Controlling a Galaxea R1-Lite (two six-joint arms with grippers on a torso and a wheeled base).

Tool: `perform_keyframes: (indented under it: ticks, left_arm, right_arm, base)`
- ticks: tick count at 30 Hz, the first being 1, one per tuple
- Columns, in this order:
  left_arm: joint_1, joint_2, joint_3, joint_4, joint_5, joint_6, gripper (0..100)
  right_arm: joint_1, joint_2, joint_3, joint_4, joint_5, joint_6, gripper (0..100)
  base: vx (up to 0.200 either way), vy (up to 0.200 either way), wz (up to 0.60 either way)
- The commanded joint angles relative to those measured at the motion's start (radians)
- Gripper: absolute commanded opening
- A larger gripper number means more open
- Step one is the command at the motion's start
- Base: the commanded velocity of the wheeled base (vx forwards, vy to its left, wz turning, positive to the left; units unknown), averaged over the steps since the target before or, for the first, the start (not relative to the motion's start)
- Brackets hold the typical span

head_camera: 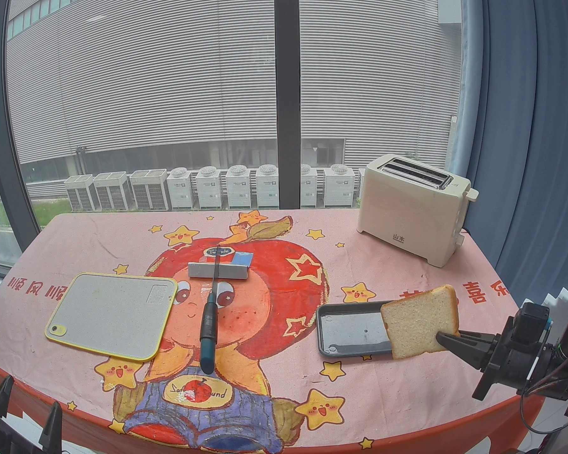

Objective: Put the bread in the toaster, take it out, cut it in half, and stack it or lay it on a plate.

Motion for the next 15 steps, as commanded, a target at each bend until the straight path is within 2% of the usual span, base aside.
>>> perform_keyframes:
  ticks: [1, 4, 15]
  left_arm:
    - [0.0, 0.0, 0.016, 0.0, 0.0, 0.0, 100]
    - [0.0, 0.0, 0.016, 0.0, 0.0, 0.0, 100]
    - [0.0, 0.0, 0.016, 0.0, 0.0, 0.0, 100]
  right_arm:
    - [-0.002, -0.018, -0.004, -0.001, 0.003, -0.013, 0]
    - [-0.008, -0.013, -0.008, -0.001, 0.003, -0.033, 0]
    - [-0.006, -0.009, -0.01, 0.0, 0.002, -0.034, 0]
  base:
    - [0.0, 0.0, 0.0]
    - [0.0, 0.0, 0.0]
    - [0.0, 0.0, 0.0]
